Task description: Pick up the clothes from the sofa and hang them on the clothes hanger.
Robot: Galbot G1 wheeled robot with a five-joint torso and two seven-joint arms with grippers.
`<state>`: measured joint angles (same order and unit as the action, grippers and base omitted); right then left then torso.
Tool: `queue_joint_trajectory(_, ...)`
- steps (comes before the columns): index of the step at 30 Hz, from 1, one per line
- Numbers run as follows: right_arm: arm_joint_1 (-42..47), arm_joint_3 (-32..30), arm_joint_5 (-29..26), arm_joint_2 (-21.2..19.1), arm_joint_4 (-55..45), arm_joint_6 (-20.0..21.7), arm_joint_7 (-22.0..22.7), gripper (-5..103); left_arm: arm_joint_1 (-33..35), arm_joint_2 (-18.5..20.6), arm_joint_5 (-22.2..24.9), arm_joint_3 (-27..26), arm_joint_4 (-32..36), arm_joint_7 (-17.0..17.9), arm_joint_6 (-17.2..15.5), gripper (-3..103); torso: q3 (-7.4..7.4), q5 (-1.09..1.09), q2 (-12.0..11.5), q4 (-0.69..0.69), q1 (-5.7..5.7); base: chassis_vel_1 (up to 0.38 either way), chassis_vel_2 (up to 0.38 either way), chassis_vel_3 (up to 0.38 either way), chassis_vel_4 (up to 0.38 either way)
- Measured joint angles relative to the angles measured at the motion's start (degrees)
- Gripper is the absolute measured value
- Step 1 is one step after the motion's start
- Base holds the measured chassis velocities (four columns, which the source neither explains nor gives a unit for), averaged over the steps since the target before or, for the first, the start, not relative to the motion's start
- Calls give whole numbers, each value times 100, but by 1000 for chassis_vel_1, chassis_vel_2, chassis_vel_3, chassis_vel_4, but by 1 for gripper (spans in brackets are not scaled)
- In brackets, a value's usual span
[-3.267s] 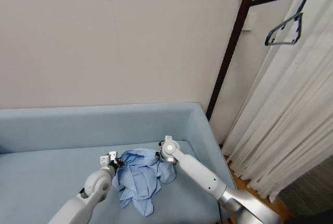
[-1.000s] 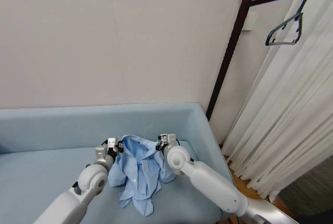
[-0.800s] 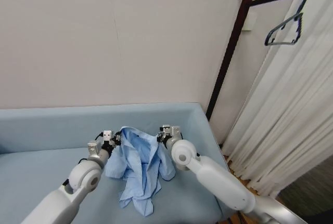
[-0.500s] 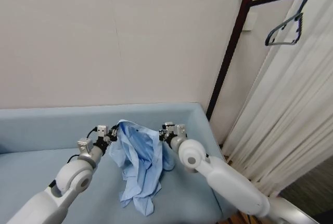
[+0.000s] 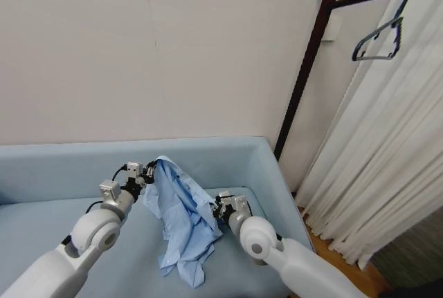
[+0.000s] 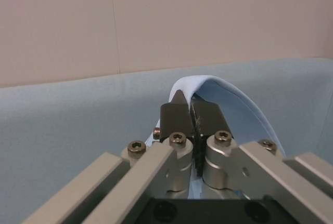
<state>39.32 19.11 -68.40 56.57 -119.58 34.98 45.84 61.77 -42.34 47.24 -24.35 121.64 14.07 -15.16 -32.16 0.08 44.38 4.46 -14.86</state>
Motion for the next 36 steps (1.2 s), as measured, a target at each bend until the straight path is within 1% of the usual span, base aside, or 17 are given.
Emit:
queue_joint_trajectory(1,0,0,0,0,0,0,0,40,0,0,0,0,0,0,0,1,0,0,0,0,0,0,0,0,0)
queue_joint_trajectory(6,79,-21,-435,-290,-122,76,-38,68,-269,3,34,115,-119,-9,66,1,0,1,0,1,0,0,0,0,0)
queue_joint_trajectory(8,107,-24,-500,-344,-144,87,-43,68,-313,3,42,125,-133,-11,73,1,0,1,0,1,0,0,0,0,0)
queue_joint_trajectory(11,181,-123,-684,-459,-178,156,-117,84,-369,3,57,134,-147,-39,95,1,0,1,0,1,0,0,0,0,0)
queue_joint_trajectory(12,181,-123,-684,-459,-178,156,-117,84,-369,3,57,134,-147,-39,95,1,0,1,0,1,0,0,0,0,0)
queue_joint_trajectory(14,123,-247,-766,-443,-114,158,-263,94,-343,3,59,129,-130,-57,104,1,0,1,0,2,0,0,0,0,0)
queue_joint_trajectory(15,28,-320,-850,-402,-66,132,-310,94,-317,4,60,122,-120,-59,104,1,-1,1,0,2,0,0,0,0,0)
queue_joint_trajectory(17,-253,-462,-1325,-242,4,83,-170,99,-257,21,60,91,-94,-59,104,1,-1,0,0,1,0,0,0,0,0)
queue_joint_trajectory(18,-253,-462,-1325,-242,4,83,-170,99,-257,21,60,91,-94,-59,104,1,-1,0,0,1,0,0,0,0,0)
queue_joint_trajectory(22,-876,-695,-2692,192,301,116,335,100,-128,74,59,-15,-32,-67,105,1,-1,-1,0,-3,0,0,0,0,0)
queue_joint_trajectory(23,-876,-695,-2692,192,301,116,335,100,-128,74,59,-15,-32,-67,105,1,-1,-1,0,-3,0,0,0,0,0)
queue_joint_trajectory(25,-1006,-700,-2872,324,675,117,79,100,-85,81,62,-65,-8,-72,104,1,-1,-1,0,-2,0,0,0,0,0)
queue_joint_trajectory(27,-1026,-668,-2861,429,1116,145,-427,100,-64,83,66,-102,3,-87,103,1,-1,-1,0,0,0,0,0,0,0)
queue_joint_trajectory(28,-1026,-668,-2861,429,1116,145,-427,100,-64,83,66,-102,3,-87,103,1,-1,-1,0,0,0,0,0,0,0)
queue_joint_trajectory(31,-872,-542,-2440,624,1619,152,-1030,100,-65,85,72,-120,5,-103,98,1,-1,0,-1,1,0,0,0,0,0)
queue_joint_trajectory(32,-872,-542,-2440,624,1619,152,-1030,100,-65,85,72,-120,5,-103,98,1,-1,0,-1,1,0,0,0,0,0)
queue_joint_trajectory(36,-610,-433,-1729,818,1851,68,-1638,100,-77,98,94,-120,5,-104,82,1,0,0,-1,1,0,0,0,0,0)
